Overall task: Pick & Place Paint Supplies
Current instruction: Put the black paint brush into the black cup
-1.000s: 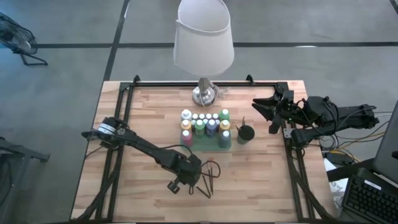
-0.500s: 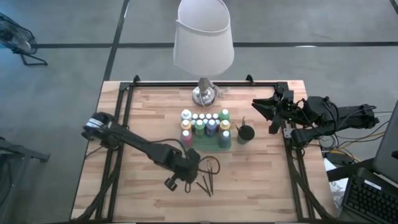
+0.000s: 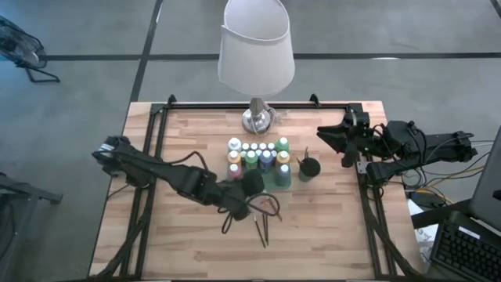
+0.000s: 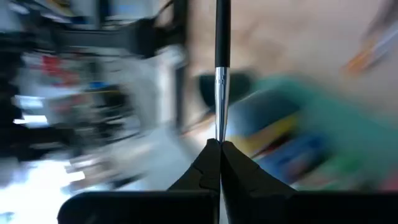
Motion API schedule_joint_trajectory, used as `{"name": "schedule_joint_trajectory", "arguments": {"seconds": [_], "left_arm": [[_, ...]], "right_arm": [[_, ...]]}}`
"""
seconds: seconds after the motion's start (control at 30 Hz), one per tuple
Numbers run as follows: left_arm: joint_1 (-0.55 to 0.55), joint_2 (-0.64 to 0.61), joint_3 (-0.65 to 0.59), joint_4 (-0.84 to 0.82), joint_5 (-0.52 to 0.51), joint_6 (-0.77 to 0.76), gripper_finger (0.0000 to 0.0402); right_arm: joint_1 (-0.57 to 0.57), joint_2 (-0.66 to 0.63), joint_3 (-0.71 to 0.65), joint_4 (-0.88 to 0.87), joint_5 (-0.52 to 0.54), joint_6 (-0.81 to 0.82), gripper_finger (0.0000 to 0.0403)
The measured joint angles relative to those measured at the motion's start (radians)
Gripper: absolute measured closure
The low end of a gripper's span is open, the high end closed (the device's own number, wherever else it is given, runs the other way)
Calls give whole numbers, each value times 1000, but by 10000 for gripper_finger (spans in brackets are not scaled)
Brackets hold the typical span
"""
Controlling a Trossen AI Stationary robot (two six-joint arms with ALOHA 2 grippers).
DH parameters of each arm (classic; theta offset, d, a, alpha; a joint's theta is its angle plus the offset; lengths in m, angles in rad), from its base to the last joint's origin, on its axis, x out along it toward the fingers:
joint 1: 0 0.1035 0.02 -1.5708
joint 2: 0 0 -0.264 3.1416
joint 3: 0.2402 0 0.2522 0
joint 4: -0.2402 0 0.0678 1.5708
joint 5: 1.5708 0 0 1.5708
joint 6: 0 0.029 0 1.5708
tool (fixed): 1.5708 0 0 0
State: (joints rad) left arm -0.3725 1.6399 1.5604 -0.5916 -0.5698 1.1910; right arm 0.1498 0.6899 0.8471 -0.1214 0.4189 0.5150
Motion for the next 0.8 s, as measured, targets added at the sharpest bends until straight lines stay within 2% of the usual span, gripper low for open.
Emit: {"name": "schedule_joint_trajectory", "arguments": {"seconds": [0.17,0.27,0.37,0.53,0.63,0.8], "left_arm": [[24,4,43,204,-206,473,401],[44,4,45,363,-252,713,401],[69,4,64,422,-217,789,401],[99,9,93,420,-190,883,401],[104,11,98,450,-160,901,401],[103,13,98,470,-49,910,401]], "right_arm": [[0,0,0,0,-136,146,276],[0,7,0,1,-226,225,271],[0,23,0,0,-304,291,265],[0,67,0,-1,-388,349,256],[0,84,0,-1,-399,357,250],[-1,99,0,1,-399,357,241]]}}
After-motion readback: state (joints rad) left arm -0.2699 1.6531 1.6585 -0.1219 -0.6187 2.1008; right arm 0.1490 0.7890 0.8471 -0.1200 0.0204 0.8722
